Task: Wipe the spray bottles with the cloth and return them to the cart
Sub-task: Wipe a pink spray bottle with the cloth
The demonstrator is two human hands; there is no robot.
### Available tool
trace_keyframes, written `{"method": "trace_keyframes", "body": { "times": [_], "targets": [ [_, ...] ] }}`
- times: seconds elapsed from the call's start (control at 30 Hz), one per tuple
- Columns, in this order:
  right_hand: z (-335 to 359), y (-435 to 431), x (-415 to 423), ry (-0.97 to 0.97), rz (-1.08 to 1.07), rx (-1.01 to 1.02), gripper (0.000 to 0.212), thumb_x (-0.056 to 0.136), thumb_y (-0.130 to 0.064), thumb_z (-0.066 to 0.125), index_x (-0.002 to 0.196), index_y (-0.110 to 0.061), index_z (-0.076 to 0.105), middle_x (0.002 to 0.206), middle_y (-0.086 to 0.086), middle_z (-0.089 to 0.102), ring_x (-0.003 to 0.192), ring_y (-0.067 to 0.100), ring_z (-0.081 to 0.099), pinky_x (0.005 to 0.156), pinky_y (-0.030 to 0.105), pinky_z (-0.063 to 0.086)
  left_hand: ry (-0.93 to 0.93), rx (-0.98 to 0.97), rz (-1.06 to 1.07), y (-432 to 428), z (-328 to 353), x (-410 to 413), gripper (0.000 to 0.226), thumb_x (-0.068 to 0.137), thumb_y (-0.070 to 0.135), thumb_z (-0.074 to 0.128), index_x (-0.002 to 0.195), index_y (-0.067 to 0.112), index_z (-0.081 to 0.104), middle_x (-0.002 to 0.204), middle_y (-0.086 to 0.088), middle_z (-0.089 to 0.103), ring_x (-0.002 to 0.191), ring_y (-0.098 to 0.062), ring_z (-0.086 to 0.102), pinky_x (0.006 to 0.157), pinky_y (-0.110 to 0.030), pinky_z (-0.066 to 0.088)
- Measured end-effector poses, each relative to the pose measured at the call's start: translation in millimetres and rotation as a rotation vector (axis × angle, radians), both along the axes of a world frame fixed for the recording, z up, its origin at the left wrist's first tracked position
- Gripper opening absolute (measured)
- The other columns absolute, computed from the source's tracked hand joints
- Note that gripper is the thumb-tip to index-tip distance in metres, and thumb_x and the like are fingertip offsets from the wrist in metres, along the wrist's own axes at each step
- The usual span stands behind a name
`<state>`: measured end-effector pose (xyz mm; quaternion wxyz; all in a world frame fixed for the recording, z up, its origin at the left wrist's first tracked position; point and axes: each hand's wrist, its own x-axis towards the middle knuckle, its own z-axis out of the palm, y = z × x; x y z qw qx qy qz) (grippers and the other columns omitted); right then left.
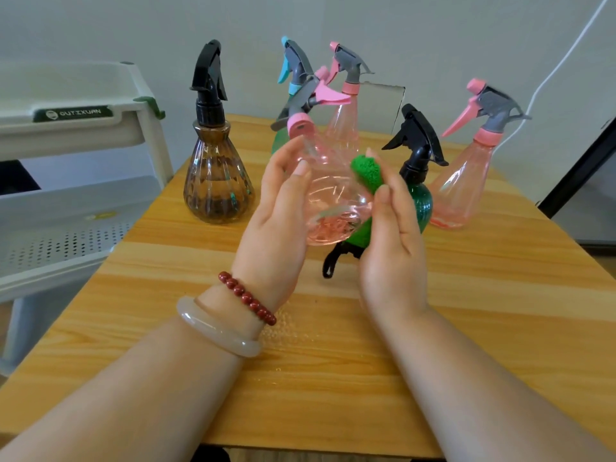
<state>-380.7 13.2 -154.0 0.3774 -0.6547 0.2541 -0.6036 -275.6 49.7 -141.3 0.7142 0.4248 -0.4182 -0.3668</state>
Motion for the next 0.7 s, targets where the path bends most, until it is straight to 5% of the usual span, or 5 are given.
{"method": "trace_keyframes", "body": {
  "times": [0.13, 0.23, 0.43, 0.57, 0.7],
  "targets": [
    [1, -3, -4, 0.095, -0.111, -0.224, 0.033, 0.106, -0.015, 0.033, 0.128, -0.035, 0.046, 0.133, -0.025, 0.048, 0.133, -0.002, 0.043, 0.111, 0.022, 0.035, -0.163, 0.019, 0.002, -3, -7, 3, 0.049, 0.089, 0.064, 0.046, 0.136, 0.051, 0.043, 0.146, 0.019, 0.046, 0.137, -0.003, 0.041, 0.115, -0.045, 0.034],
    [0, -8, -11, 0.163, -0.184, -0.366, 0.032, 0.103, -0.013, 0.037, 0.131, -0.020, 0.050, 0.136, -0.012, 0.048, 0.135, 0.008, 0.045, 0.112, 0.036, 0.038, -0.133, 0.063, -0.089, 0, -5, 3, 0.047, 0.102, 0.040, 0.044, 0.147, 0.042, 0.032, 0.148, 0.024, 0.041, 0.135, 0.008, 0.037, 0.114, -0.024, 0.034],
    [3, -4, -4, 0.292, -0.089, -0.502, 0.033, 0.101, -0.008, 0.042, 0.131, -0.006, 0.054, 0.143, 0.009, 0.046, 0.139, 0.019, 0.042, 0.114, 0.026, 0.032, 0.120, 0.048, -0.270, 4, 9, 3, 0.036, 0.104, 0.027, 0.042, 0.139, 0.030, 0.047, 0.125, -0.011, 0.066, 0.111, -0.036, 0.065, 0.089, -0.059, 0.054],
    [-1, -4, 0, 0.099, -0.075, -0.142, 0.033, 0.106, -0.016, 0.036, 0.137, -0.023, 0.045, 0.138, -0.020, 0.047, 0.136, -0.004, 0.039, 0.110, 0.015, 0.031, 0.227, -0.003, -0.177, 4, 9, 0, 0.036, 0.102, 0.029, 0.045, 0.137, 0.030, 0.047, 0.128, -0.009, 0.064, 0.110, -0.029, 0.067, 0.087, -0.051, 0.057],
    [-2, 5, 2, 0.223, -0.149, -0.422, 0.034, 0.102, -0.009, 0.039, 0.134, -0.007, 0.053, 0.147, 0.005, 0.041, 0.143, 0.021, 0.036, 0.117, 0.032, 0.031, 0.095, 0.002, -0.087, 2, 2, -5, 0.029, 0.098, 0.033, 0.053, 0.124, 0.044, 0.056, 0.122, 0.024, 0.064, 0.114, -0.003, 0.063, 0.094, -0.039, 0.053]
  ]
}}
